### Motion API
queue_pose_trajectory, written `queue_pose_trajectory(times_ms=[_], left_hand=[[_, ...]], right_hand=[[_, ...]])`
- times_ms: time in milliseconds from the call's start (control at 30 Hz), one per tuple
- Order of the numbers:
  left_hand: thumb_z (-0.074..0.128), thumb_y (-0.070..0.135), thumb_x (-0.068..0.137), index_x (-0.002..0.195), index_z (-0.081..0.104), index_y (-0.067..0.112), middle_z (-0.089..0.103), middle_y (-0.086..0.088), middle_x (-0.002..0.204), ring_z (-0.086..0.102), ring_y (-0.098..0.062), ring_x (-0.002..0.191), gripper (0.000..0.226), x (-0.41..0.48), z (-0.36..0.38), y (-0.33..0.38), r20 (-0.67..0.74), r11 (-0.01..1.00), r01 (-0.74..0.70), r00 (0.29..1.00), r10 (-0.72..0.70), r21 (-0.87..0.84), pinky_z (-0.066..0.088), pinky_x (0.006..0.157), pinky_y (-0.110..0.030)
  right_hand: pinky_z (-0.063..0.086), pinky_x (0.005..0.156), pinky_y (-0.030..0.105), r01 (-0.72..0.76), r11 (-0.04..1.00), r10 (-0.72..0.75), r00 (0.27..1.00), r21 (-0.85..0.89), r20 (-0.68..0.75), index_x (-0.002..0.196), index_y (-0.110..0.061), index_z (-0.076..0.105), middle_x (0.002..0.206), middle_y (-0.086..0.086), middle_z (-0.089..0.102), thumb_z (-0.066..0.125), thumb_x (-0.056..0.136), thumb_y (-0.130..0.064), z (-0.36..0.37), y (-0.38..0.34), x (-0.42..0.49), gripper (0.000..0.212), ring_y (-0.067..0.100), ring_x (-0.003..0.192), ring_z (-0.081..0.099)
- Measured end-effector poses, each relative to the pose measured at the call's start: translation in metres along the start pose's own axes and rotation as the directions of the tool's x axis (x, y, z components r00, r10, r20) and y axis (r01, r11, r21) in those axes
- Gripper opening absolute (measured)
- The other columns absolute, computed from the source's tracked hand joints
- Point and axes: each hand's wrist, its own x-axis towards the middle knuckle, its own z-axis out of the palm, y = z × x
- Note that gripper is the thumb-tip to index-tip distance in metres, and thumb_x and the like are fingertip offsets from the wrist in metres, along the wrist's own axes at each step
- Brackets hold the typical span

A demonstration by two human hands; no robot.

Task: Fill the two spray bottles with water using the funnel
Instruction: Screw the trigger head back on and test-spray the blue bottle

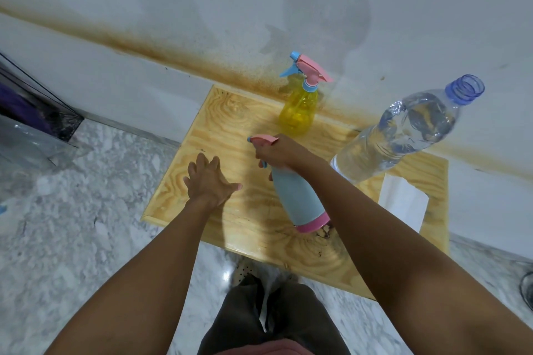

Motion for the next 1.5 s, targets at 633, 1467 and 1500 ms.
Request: queue_pose_trajectory(times_ms=[633, 1467, 1500], left_hand=[[0.079, 0.062, 0.067, 0.142, 0.041, 0.022, 0.015, -0.005, 0.159, 0.016, -0.034, 0.144, 0.093, 0.007, 0.006, -0.004, -0.012, 1.000, 0.001, 1.000, -0.001, 0.020, 0.029, 0.111, -0.051], [0.078, 0.060, 0.070, 0.146, 0.038, 0.022, 0.013, -0.005, 0.160, 0.015, -0.032, 0.144, 0.093, 0.002, 0.002, -0.002, -0.005, 1.000, -0.002, 1.000, 0.002, 0.011, 0.026, 0.111, -0.048], [0.078, 0.060, 0.070, 0.145, 0.039, 0.022, 0.014, -0.005, 0.160, 0.016, -0.033, 0.144, 0.093, 0.003, 0.002, -0.002, -0.006, 1.000, -0.003, 1.000, 0.003, 0.010, 0.027, 0.111, -0.049]], right_hand=[[0.062, 0.082, 0.043, 0.002, 0.996, -0.010, 0.997, -0.094, -0.083, 0.109, -0.030, 0.067, 0.075, -0.003, 0.075, 0.048, 0.081, -0.046, 0.004, -0.014, 0.010, 0.037, 0.023, 0.067, 0.075], [0.055, 0.092, 0.042, -0.050, 0.983, 0.023, 0.988, -0.176, -0.150, 0.116, -0.018, 0.057, 0.107, 0.004, 0.072, 0.048, 0.081, -0.048, 0.015, -0.008, 0.006, 0.047, 0.030, 0.092, 0.071], [0.055, 0.093, 0.041, -0.039, 0.979, 0.009, 0.989, -0.201, -0.146, 0.114, -0.018, 0.058, 0.106, 0.003, 0.072, 0.047, 0.082, -0.048, 0.015, -0.008, 0.006, 0.046, 0.029, 0.090, 0.071]])
